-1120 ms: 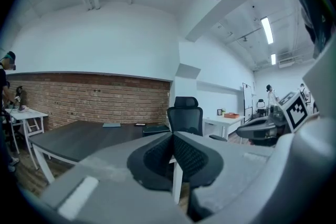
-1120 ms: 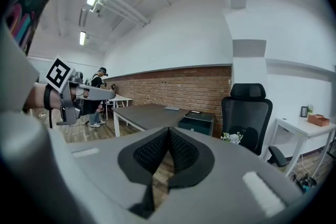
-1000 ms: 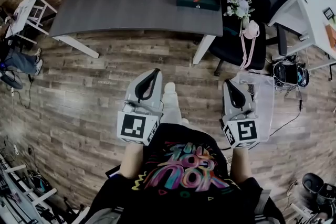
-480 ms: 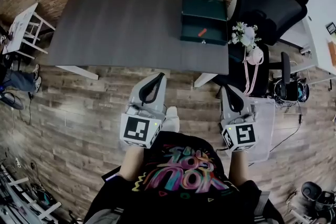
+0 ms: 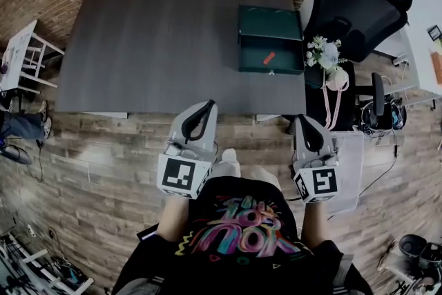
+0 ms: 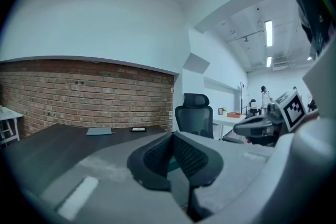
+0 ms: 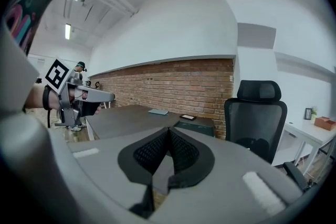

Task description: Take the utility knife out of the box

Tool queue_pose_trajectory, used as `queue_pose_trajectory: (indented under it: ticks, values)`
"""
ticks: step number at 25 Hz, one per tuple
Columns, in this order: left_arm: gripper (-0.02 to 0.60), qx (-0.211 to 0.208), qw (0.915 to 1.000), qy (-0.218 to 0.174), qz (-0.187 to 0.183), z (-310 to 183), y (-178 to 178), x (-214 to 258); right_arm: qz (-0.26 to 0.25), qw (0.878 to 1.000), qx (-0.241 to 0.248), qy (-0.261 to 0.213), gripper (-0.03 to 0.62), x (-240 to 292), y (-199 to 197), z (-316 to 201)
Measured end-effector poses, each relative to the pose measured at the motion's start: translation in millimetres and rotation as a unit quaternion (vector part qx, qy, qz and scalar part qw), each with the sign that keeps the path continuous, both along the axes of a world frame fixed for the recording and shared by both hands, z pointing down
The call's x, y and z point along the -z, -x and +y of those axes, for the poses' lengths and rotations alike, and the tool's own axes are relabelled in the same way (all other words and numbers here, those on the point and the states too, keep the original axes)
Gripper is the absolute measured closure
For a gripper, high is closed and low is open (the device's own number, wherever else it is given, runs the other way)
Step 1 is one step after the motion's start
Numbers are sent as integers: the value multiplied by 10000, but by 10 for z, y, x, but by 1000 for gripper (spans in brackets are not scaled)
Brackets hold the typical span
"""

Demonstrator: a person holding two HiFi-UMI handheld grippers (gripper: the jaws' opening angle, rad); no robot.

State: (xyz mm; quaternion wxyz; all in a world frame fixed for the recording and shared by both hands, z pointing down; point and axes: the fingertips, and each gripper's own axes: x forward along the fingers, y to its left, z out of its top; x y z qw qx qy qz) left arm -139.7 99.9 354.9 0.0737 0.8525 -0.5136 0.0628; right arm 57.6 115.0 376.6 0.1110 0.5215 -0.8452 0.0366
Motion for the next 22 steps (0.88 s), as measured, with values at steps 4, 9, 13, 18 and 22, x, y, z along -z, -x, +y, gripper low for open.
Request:
queue_pose_trajectory:
  ticks: [4,9,13,18,22]
  values:
    - [581,-162,9998,59,-81,-104,-58,-57,62,10000,28,68,594,-44,88,-7]
    - [581,-288,9992,278,-71,-212,-104,-187,60,9996,35,286,594,-175,116,-116]
    - [581,-209,9992,315,-88,-364,-107,-235,69,9994,87,326,594,-221,99,-315]
    - [581,-44,9996,277,-77,-649,-137,-242,57,9995,192,228,594,-192,38,-691]
    - [581,33,9997,227,-108,-1000,-252,-229,45,9994,250,213,594,-194,-76,-1039]
